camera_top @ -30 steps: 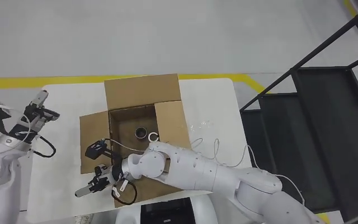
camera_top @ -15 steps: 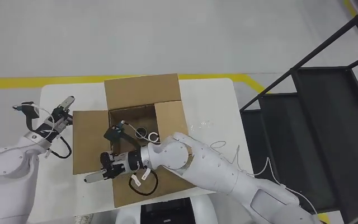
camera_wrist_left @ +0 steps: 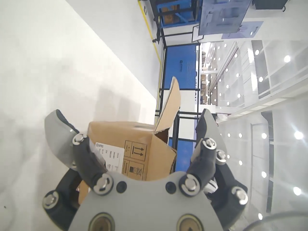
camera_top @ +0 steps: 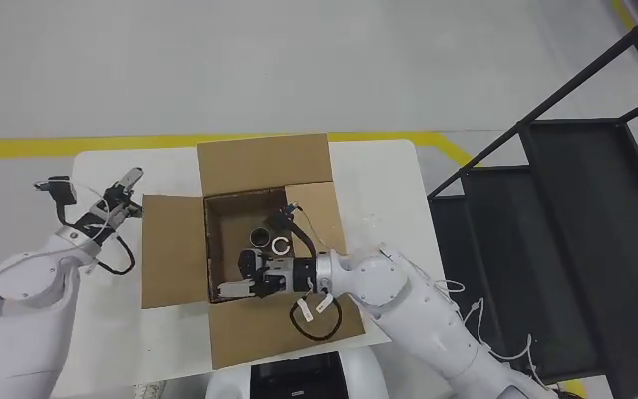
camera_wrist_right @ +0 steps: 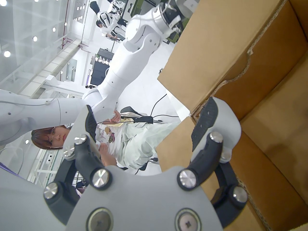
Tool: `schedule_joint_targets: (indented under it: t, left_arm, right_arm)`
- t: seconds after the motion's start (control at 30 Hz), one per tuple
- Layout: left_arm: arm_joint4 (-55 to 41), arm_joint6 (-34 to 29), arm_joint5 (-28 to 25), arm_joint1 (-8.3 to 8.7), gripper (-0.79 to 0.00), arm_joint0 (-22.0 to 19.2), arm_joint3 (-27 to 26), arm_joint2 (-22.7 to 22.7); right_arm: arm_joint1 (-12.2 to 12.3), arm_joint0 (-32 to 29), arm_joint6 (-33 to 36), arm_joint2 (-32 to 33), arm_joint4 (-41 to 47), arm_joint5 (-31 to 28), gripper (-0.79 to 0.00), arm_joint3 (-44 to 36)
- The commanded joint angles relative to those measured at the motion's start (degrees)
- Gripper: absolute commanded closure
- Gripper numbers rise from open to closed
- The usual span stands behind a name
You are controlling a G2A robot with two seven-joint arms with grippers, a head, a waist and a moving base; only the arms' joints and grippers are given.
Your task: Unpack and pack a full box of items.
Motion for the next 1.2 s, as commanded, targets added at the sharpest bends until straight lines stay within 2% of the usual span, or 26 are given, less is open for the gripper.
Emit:
schedule_joint_targets:
  t: [0.0,0.17,0.27,0.43,0.53,0.63,0.73,0.83,0.97,1.17]
  left_arm:
    - [0.0,1.7,-0.3,0.23,-0.785,0.9,-1.7,-2.7]
    - [-2.1,4.6,-1.1,0.46,-0.785,3.7,-7.5,-8.3]
    - [-5.0,3.7,-1.5,0.43,-0.785,5.1,-11.0,-10.1]
    - [-7.0,-1.2,-2.1,0.50,-0.785,5.5,-17.2,-9.6]
    - [-9.4,-3.8,-2.0,0.38,-0.785,4.9,-18.6,-7.7]
    - [-10.0,-7.0,-0.9,0.27,-0.785,3.6,-17.3,-4.0]
    - [-8.7,-9.9,0.4,0.12,-0.785,1.5,-13.9,0.4]
    - [-3.8,-11.2,1.3,0.12,-0.785,-0.2,-10.4,3.8]
    - [10.3,-8.0,1.6,0.54,-0.785,-0.3,-8.7,5.7]
    - [17.0,-7.8,2.4,0.83,-0.785,1.5,-8.6,6.6]
  right_arm:
    - [0.0,0.2,-0.1,-0.6,-0.2,-0.3,-0.785,0.4]
    - [-0.1,0.7,-1.7,-1.6,-1.7,-0.2,-0.785,2.3]
    - [0.0,0.4,-2.6,-1.6,-1.6,-0.4,-0.785,3.2]
    - [0.4,-0.8,-3.3,-0.5,-1.1,-1.3,-0.785,3.9]
    - [0.7,-1.7,-3.6,0.4,-0.8,-1.8,-0.785,4.3]
    - [1.0,-2.6,-4.1,1.5,-0.8,-2.0,-0.785,4.6]
    - [1.4,-3.7,-4.5,2.5,-1.0,-2.2,-0.785,4.8]
    - [1.8,-4.8,-4.7,3.7,-1.3,-2.0,-0.785,4.5]
    - [2.4,-6.3,-4.6,5.4,-1.6,-1.8,-0.785,3.6]
    - [3.0,-7.6,-4.3,7.3,-0.3,-2.4,-0.785,2.6]
